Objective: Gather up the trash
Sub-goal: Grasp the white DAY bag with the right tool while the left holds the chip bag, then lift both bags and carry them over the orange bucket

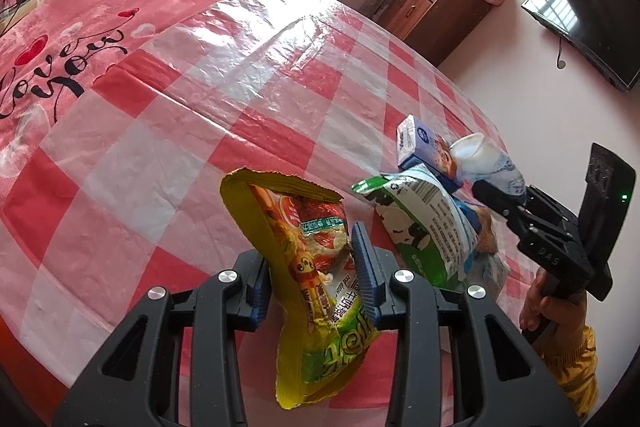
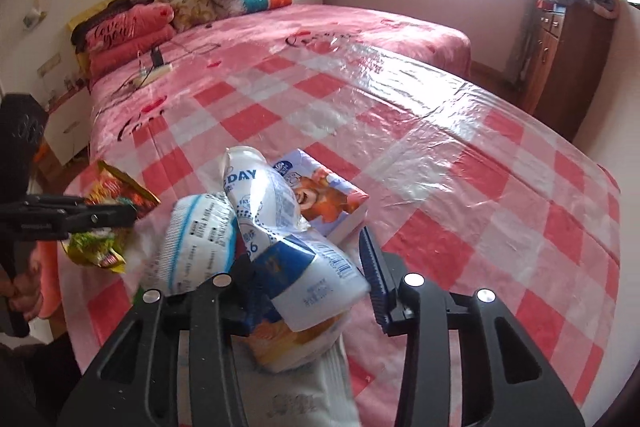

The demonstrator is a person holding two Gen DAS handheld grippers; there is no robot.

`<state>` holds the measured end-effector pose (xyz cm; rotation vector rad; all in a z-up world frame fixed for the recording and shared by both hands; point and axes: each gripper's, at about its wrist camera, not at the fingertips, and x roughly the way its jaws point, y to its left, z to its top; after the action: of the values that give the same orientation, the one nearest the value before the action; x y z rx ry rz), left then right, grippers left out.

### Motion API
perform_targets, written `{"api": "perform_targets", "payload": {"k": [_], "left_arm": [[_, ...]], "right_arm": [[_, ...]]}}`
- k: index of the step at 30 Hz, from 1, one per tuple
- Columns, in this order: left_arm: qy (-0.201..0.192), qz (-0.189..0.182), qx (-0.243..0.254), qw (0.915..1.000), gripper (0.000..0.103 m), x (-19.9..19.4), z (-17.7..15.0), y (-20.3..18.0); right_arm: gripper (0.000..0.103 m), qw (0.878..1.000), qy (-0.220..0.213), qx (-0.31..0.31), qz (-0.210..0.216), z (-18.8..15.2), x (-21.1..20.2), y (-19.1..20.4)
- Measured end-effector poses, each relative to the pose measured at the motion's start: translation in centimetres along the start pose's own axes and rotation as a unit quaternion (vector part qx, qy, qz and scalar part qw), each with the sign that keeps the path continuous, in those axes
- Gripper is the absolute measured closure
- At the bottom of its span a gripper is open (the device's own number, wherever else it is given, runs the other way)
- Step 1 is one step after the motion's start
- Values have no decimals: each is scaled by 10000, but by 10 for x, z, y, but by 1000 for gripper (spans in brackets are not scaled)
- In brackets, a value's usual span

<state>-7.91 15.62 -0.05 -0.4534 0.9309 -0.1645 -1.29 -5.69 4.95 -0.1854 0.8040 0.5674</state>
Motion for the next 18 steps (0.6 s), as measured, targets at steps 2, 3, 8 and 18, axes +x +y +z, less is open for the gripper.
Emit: {"api": "perform_targets", "payload": {"k": [2, 3, 8, 18], "left_arm": [[1, -18, 9, 10000, 65, 0, -3, 0], [2, -16, 18, 10000, 65, -1, -4, 0], [12, -83, 19, 10000, 65, -6, -10, -1], [-40, -265, 27, 9996, 65, -20, -21, 2]], "right_arm": [[60, 10000, -9, 64, -10, -2, -3, 2], [60, 10000, 14, 89, -5, -4, -4, 4], [60, 9996, 28, 283, 15, -15, -14, 11], [60, 9956, -198, 799, 440, -22, -46, 28]]}}
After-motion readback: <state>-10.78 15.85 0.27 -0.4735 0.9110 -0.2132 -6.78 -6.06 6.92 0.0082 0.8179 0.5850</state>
